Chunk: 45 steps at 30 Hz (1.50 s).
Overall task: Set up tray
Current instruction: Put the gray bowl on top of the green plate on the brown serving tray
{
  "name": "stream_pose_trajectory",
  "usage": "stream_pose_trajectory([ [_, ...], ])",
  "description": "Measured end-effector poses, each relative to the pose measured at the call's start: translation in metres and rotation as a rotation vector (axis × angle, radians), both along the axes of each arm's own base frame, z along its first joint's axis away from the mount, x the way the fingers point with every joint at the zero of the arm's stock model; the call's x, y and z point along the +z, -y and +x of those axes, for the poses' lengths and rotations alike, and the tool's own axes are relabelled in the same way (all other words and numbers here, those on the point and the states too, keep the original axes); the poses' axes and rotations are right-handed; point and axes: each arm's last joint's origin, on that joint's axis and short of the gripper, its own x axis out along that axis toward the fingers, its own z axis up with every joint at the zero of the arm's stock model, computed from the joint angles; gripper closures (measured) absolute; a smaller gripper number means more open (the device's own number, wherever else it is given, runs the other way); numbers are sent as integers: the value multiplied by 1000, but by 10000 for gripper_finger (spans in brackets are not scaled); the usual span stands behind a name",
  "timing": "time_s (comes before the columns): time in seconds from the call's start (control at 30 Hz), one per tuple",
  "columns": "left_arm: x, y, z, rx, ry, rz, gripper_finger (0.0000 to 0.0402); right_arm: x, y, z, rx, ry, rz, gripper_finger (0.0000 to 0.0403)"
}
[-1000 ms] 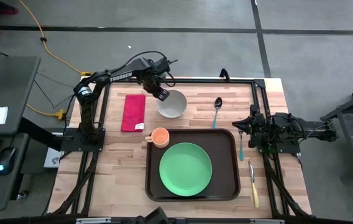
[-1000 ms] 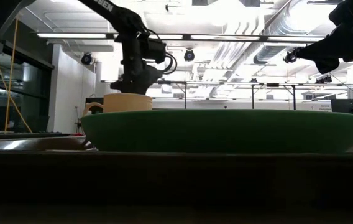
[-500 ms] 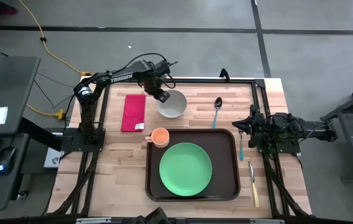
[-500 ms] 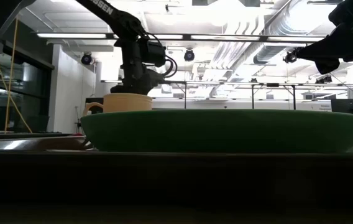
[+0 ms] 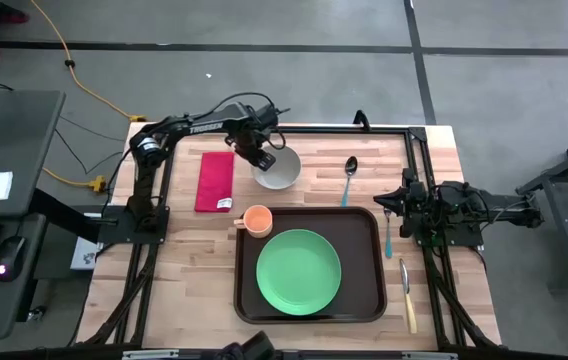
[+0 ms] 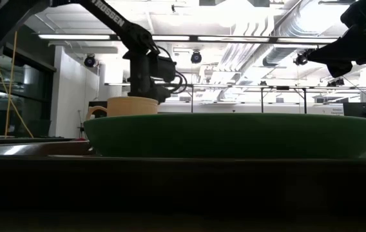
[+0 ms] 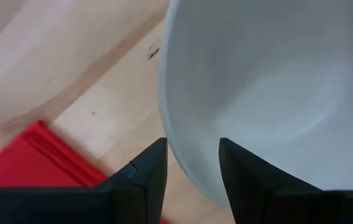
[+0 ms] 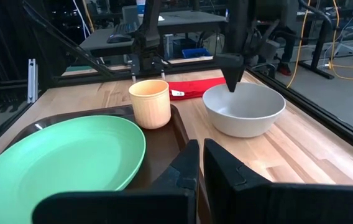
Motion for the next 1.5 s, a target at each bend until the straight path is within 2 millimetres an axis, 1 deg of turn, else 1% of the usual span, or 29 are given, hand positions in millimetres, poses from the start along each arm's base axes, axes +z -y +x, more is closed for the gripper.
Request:
stream_pose_trajectory([
  [0.13, -9, -1, 2, 0, -12, -24, 227, 0, 0, 0, -1, -4, 5, 402],
  [0.7, -11, -3, 5, -1, 15, -11, 229, -1, 0, 0, -2, -6, 13, 402],
  [0.77, -11, -4, 6, -1, 20, -5, 238, -1, 0, 0, -2, -6, 13, 402],
  [0.87, -11, -4, 6, 0, 23, 6, 263, -1, 0, 0, -2, -6, 13, 402],
  [1.17, -8, -6, 7, 8, 34, 31, 375, -1, 0, 0, -2, -6, 13, 402],
  [1.2, -7, -7, 8, 7, 42, 35, 382, -1, 0, 0, -2, -6, 13, 402],
  [1.3, -7, -7, 9, 10, 52, 41, 381, -1, 0, 0, -2, -6, 13, 402],
  [1.43, -8, -8, 9, 10, 56, 45, 371, -1, 0, 0, -2, -6, 13, 402],
  [1.5, -8, -8, 10, 10, 57, 46, 378, -1, 0, 0, -2, -6, 13, 402],
])
